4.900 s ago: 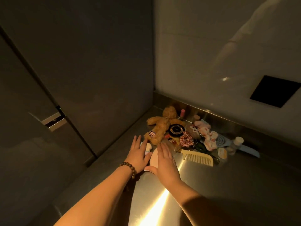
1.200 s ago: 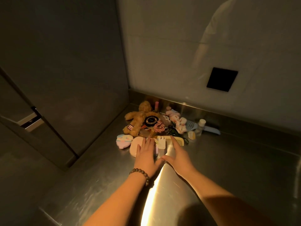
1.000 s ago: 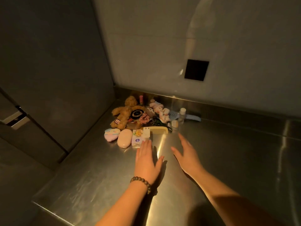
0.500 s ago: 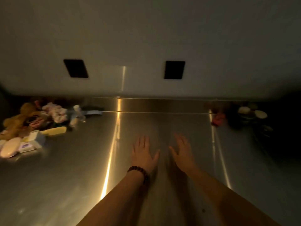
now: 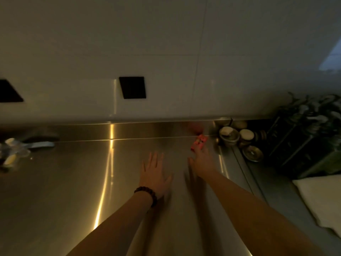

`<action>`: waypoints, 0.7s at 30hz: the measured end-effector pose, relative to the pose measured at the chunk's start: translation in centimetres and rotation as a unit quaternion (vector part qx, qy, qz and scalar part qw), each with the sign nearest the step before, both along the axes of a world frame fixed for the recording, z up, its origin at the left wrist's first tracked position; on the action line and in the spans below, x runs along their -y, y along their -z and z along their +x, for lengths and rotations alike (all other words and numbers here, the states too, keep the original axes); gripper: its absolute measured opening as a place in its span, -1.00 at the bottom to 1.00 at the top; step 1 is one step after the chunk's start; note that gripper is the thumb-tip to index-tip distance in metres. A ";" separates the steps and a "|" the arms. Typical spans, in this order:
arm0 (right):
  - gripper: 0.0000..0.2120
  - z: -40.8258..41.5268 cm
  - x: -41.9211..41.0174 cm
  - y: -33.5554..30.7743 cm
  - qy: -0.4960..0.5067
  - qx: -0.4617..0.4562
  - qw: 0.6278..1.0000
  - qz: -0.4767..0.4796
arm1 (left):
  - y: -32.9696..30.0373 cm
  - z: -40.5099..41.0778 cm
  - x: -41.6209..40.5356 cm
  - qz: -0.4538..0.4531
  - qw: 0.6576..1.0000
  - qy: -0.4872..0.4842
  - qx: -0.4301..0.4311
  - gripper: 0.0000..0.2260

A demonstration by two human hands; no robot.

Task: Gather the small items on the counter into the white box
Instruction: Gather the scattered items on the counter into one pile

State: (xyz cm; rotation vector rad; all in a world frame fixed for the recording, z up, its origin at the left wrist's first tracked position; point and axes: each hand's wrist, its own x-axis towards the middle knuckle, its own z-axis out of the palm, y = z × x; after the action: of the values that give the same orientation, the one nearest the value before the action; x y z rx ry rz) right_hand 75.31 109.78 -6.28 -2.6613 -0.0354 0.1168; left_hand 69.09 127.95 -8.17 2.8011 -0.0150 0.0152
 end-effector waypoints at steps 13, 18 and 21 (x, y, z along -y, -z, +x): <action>-0.45 9.2 -1.1 3.7 0.064 -0.022 0.997 -0.028 | 2.7 5.5 -1.5 -0.004 0.999 -0.016 -0.041 -0.33; -0.64 7.4 -1.5 3.4 -0.185 0.017 0.977 0.103 | 3.5 6.3 -1.9 -0.002 0.997 0.004 -0.074 -0.30; -0.35 6.5 -0.6 4.1 -0.168 0.024 0.983 0.064 | 3.6 7.2 -1.8 0.011 0.997 0.022 -0.079 -0.25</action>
State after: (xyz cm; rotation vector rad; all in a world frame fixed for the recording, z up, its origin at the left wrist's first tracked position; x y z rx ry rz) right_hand 81.77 110.40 -10.36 -2.5059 -0.4918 0.1544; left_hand 76.32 129.73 -11.80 2.8138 -0.0389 -0.2194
